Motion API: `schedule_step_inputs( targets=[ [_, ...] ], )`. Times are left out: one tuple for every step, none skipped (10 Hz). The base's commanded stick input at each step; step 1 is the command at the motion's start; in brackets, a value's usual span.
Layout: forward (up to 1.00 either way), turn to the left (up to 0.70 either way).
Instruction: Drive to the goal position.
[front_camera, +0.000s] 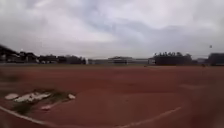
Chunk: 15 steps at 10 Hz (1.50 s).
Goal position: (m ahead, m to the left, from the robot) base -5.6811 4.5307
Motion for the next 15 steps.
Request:
schedule_step_inputs(
  targets=[
    [0.7, 0.0],
    [0.7, 0.0],
    [0.7, 0.0],
    [0.7, 0.0],
    [0.7, 0.0],
    [0.7, 0.0],
    [0.7, 0.0],
    [0.7, 0.0],
    [0.7, 0.06],
    [0.7, 0.25],
    [0.7, 0.35],
    [0.7, 0.35],
    [0.7, 0.02],
    [0.7, 0.0],
    [0.7, 0.0]
  ],
)
